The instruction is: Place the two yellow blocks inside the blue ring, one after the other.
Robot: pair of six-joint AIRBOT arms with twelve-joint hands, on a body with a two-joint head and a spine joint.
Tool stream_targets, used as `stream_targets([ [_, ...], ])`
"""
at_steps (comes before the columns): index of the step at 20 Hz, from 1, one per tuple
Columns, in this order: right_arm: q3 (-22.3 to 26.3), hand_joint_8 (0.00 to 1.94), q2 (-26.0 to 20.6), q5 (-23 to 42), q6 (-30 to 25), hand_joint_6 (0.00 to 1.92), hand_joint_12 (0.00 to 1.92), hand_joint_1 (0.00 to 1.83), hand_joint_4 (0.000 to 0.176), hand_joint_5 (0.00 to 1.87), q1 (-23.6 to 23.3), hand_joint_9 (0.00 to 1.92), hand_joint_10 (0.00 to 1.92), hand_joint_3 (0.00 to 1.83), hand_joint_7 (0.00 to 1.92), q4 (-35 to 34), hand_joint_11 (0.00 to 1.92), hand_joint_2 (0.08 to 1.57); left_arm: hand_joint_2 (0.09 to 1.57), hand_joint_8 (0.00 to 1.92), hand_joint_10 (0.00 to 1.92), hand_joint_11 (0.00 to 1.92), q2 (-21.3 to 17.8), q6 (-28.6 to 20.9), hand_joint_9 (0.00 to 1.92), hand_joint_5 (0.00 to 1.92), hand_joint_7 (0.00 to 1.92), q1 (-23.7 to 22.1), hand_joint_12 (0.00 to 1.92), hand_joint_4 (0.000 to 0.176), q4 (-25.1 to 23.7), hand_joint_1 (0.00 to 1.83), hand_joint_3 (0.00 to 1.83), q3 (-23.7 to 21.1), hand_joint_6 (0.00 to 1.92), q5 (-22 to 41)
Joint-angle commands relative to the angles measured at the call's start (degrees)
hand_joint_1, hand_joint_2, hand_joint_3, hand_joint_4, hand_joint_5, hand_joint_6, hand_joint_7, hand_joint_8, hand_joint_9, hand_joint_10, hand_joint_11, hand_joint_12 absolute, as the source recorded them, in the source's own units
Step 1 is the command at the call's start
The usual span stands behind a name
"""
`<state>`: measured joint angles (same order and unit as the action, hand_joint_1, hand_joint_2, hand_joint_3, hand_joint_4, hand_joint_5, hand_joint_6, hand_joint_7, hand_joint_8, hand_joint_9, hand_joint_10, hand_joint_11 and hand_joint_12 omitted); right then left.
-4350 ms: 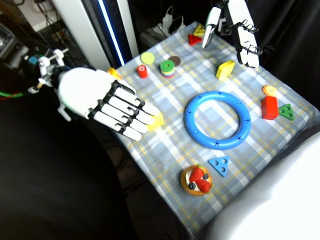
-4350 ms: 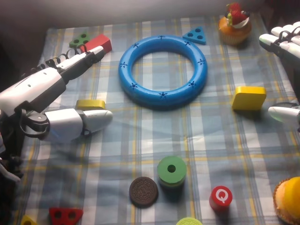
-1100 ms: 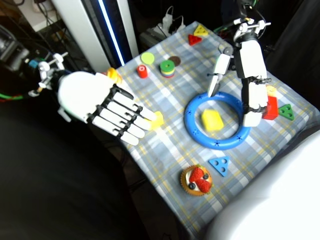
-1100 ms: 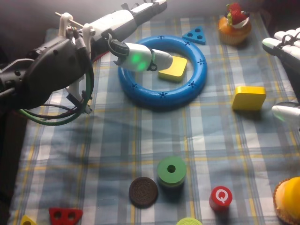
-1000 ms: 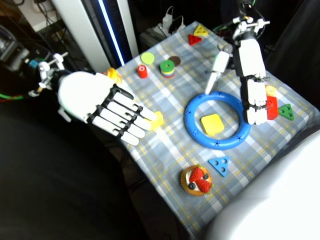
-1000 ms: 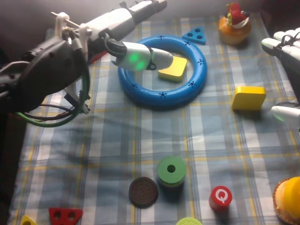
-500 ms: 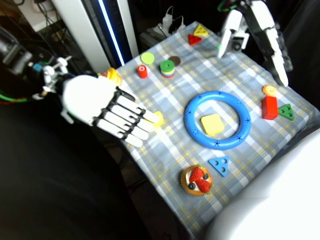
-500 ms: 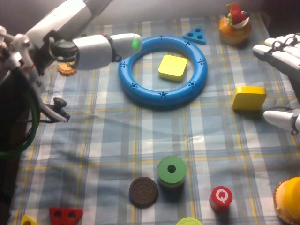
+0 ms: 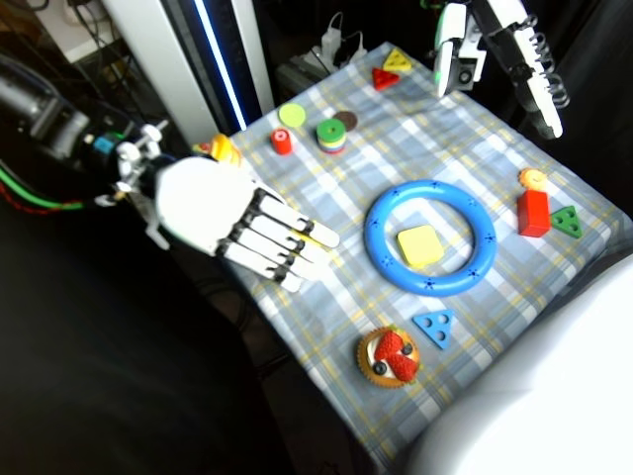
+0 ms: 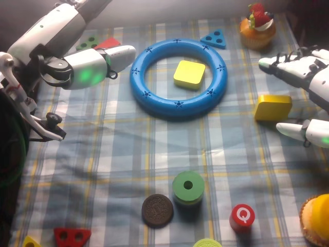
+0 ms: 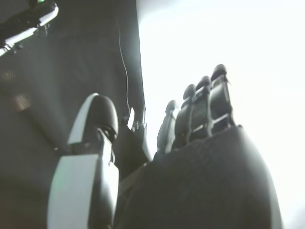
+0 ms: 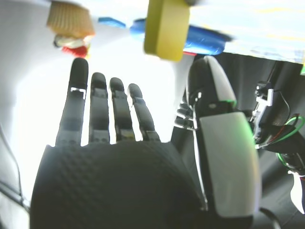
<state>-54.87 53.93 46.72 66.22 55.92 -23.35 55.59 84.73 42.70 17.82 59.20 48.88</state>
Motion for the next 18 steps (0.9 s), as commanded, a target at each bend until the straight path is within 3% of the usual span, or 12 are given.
stream_targets([
  [1,-0.4,0.03,0.3,5.9,-0.2,0.03,1.31,0.74,0.000,0.16,-0.9,0.20,0.15,0.00,0.26,0.8,0.00,1.21,1.27,0.00,0.00,0.00,-0.1,-0.5,0.00,0.00,0.00,-0.2,0.00,0.084,-0.6,0.84,0.01,-0.1,0.00,7.2],
  [2,-0.9,0.20,0.7,5.4,-0.2,0.14,1.67,0.79,0.000,0.37,-1.2,0.10,1.05,0.00,0.56,0.8,0.00,1.24,1.27,0.00,0.00,0.00,-0.1,-0.5,0.00,0.00,0.00,-0.1,0.00,0.074,-0.5,0.85,0.01,-0.1,0.00,7.3],
  [3,-1.4,0.20,1.3,4.7,-0.2,0.14,1.67,0.79,0.000,0.37,-1.7,0.10,1.05,0.00,0.56,0.7,0.00,1.24,1.27,0.00,0.00,0.00,-0.1,-0.5,0.00,0.00,0.00,-0.1,0.00,0.074,-0.4,0.85,0.01,-0.1,0.00,7.2],
  [4,-2.1,0.48,1.9,4.1,-0.8,0.30,1.80,0.88,0.000,0.51,-2.0,0.18,1.24,0.00,0.72,0.7,0.00,1.23,1.27,0.00,0.00,0.00,-0.1,-0.5,0.00,0.00,0.00,0.1,0.00,0.070,-0.4,0.84,0.01,-0.1,0.00,6.9],
  [5,-2.7,1.35,2.3,3.8,-1.6,1.26,1.92,1.19,0.000,0.63,-2.2,0.49,1.46,0.00,0.87,0.7,0.15,1.24,1.29,0.00,0.00,0.00,-0.1,-0.5,0.00,0.00,0.00,0.2,0.00,0.083,-0.2,0.82,0.01,-0.1,0.00,6.8],
  [6,-3.2,1.35,2.6,3.9,-3.1,1.26,1.92,1.19,0.000,0.63,-2.3,0.49,1.46,0.00,0.87,0.9,0.15,1.24,1.29,0.00,0.00,0.00,-0.1,-0.5,0.00,0.00,0.00,0.4,0.00,0.083,0.0,0.82,0.01,-0.1,0.00,6.8],
  [7,-3.5,1.49,2.7,3.9,-4.2,1.18,1.92,1.21,0.000,0.72,-2.5,0.77,1.64,0.00,0.83,1.4,0.66,1.23,1.30,0.00,0.00,0.00,-0.1,-0.5,0.00,0.00,0.00,0.6,0.00,0.083,0.1,0.82,0.02,-0.1,0.00,6.8],
  [9,-3.5,1.57,2.5,4.2,-4.3,1.23,1.92,1.20,0.000,0.68,-3.2,0.94,1.71,0.00,0.79,2.5,0.99,1.26,1.30,0.00,0.00,0.00,-0.2,-0.5,0.00,0.02,0.00,0.9,0.00,0.065,0.3,0.88,0.01,-0.1,0.01,6.9],
  [15,-3.6,1.45,2.1,4.6,-4.3,1.35,1.92,1.17,0.000,0.64,-6.5,0.65,1.56,0.00,0.82,5.4,0.51,1.26,1.31,0.00,0.00,0.00,-0.8,-0.5,0.00,0.02,0.00,2.7,0.00,0.044,1.5,0.80,0.01,-0.5,0.01,8.0],
  [16,-3.9,1.43,2.2,4.6,-4.3,1.37,1.92,1.16,0.000,0.64,-7.2,0.63,1.51,0.00,0.81,5.8,0.46,1.26,1.32,0.00,0.00,0.00,-0.9,-0.6,0.00,0.01,0.00,3.2,0.00,0.056,1.9,0.77,0.01,-0.6,0.00,8.3],
  [17,-4.3,1.40,2.4,4.6,-4.3,1.43,1.92,1.15,0.000,0.63,-8.1,0.52,1.45,0.00,0.80,6.0,0.19,1.27,1.33,0.00,0.00,0.00,-0.9,-0.7,0.00,0.00,0.00,3.5,0.00,0.080,2.0,0.79,0.01,-0.6,0.00,8.3],
  [18,-4.6,1.40,2.7,4.5,-4.3,1.43,1.92,1.15,0.000,0.63,-9.1,0.52,1.45,0.00,0.80,6.4,0.19,1.27,1.33,0.00,0.00,0.00,-0.9,-0.8,0.00,0.00,0.00,3.5,0.00,0.080,2.0,0.79,0.01,-0.6,0.00,8.1],
])
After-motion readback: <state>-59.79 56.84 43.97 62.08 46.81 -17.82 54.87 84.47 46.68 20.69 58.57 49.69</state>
